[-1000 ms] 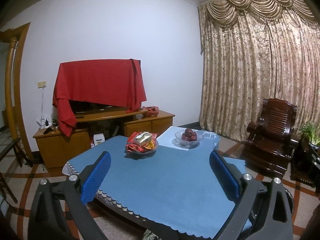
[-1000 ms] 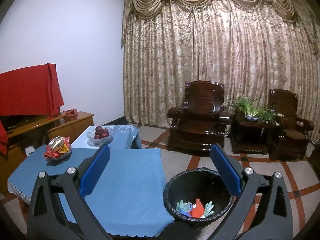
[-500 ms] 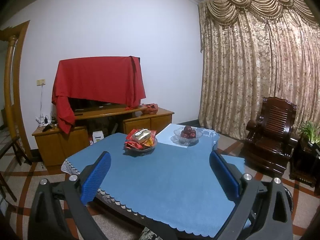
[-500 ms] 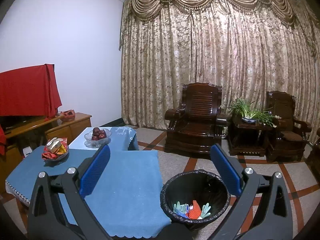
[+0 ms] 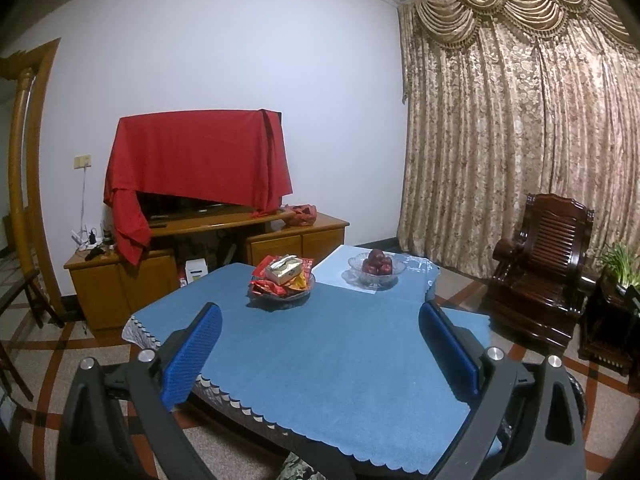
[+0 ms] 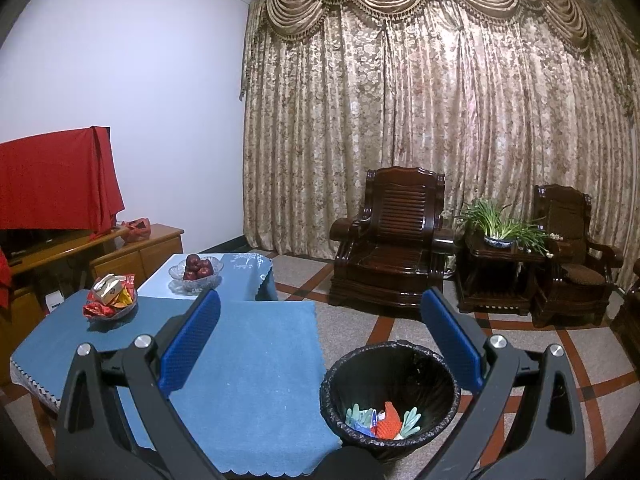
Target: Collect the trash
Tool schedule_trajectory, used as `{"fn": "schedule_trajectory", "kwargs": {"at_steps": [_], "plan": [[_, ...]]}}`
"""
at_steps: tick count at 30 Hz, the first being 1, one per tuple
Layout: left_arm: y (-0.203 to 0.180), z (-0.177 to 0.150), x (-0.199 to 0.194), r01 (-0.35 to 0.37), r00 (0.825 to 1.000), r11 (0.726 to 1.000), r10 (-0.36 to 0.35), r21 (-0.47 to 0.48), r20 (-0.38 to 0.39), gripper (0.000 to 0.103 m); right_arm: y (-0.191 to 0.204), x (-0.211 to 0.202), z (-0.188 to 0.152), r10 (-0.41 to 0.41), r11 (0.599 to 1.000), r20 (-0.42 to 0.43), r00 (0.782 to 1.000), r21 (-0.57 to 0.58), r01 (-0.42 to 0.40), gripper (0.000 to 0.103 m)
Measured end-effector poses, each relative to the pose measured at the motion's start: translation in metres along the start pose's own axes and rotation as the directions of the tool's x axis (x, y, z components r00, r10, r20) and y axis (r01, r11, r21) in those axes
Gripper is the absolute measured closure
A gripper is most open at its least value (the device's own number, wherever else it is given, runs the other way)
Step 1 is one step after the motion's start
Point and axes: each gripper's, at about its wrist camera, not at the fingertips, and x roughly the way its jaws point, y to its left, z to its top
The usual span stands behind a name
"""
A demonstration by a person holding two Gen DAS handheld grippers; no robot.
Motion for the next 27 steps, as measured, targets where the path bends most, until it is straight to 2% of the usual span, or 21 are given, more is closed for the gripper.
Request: {"fn": "schedule_trajectory", "kwargs": {"at_steps": [27], "plan": [[-0.0003, 0.0027, -0.0028, -0.001, 1.0, 1.0, 0.001, -0.002, 0.006, 0.006, -0.0032, 0.0015, 0.0077, -0.001, 1.0, 0.003, 1.0, -0.009, 0.001, 0.005]]}}
